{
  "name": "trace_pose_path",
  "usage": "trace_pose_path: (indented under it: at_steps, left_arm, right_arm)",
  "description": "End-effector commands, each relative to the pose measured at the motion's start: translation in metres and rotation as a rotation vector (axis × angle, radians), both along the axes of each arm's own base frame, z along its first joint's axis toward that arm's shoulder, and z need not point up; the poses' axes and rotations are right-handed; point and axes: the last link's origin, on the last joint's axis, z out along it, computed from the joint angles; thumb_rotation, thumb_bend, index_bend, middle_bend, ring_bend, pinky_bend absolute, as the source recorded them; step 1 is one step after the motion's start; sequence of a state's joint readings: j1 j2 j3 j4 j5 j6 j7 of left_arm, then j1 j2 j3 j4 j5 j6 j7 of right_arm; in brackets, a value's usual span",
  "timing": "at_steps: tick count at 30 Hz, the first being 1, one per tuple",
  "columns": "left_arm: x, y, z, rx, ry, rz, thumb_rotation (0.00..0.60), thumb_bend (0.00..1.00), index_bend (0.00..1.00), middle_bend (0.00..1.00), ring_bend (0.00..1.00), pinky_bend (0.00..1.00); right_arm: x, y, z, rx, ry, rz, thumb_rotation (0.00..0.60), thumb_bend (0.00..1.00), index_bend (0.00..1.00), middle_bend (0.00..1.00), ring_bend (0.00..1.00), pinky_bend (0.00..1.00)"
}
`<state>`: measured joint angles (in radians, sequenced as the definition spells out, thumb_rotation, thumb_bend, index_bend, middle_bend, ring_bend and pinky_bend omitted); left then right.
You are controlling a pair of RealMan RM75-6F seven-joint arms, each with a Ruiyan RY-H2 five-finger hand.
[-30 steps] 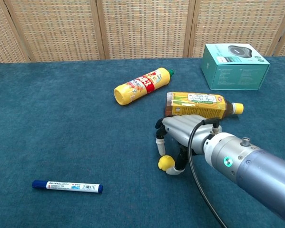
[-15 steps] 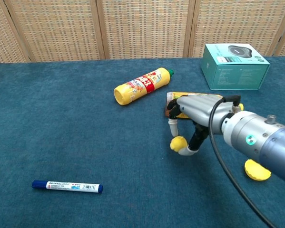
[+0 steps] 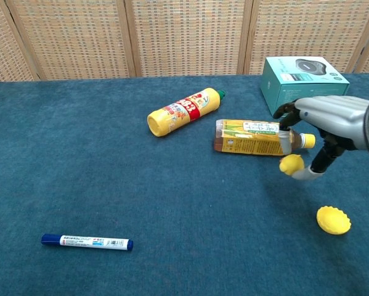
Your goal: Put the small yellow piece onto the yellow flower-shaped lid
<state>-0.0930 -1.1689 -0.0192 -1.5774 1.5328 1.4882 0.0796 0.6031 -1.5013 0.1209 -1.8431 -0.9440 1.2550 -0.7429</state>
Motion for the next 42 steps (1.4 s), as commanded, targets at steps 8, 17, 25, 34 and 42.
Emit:
trace_pose_path:
  at_steps: [8, 17, 25, 34, 42]
  left_arm:
    - [0.001, 0.000, -0.002, -0.008, 0.004, -0.003, 0.600, 0.15, 0.00, 0.00, 0.00, 0.00]
    - [0.002, -0.001, -0.003, -0.011, 0.005, -0.006, 0.600, 0.15, 0.00, 0.00, 0.00, 0.00]
    - [0.001, 0.000, -0.003, -0.011, 0.004, -0.004, 0.600, 0.14, 0.00, 0.00, 0.00, 0.00]
    - [0.001, 0.001, -0.003, -0.010, 0.007, -0.004, 0.600, 0.15, 0.00, 0.00, 0.00, 0.00]
    - [0.001, 0.001, -0.003, -0.009, 0.007, -0.004, 0.600, 0.15, 0.00, 0.00, 0.00, 0.00]
  right_arm:
    - [-0.027, 0.026, 0.013, 0.027, 0.017, -0.021, 0.600, 0.19, 0.56, 0.11, 0.00, 0.08]
    - [-0.032, 0.045, 0.003, 0.075, -0.001, -0.020, 0.600, 0.19, 0.56, 0.11, 0.00, 0.08]
    - [-0.039, 0.049, -0.008, 0.092, 0.010, -0.039, 0.600, 0.19, 0.56, 0.11, 0.00, 0.08]
    - [-0.047, 0.046, -0.012, 0.093, 0.015, -0.063, 0.600, 0.19, 0.56, 0.11, 0.00, 0.08]
    - [-0.050, 0.042, -0.011, 0.080, 0.015, -0.066, 0.600, 0.19, 0.56, 0.11, 0.00, 0.08]
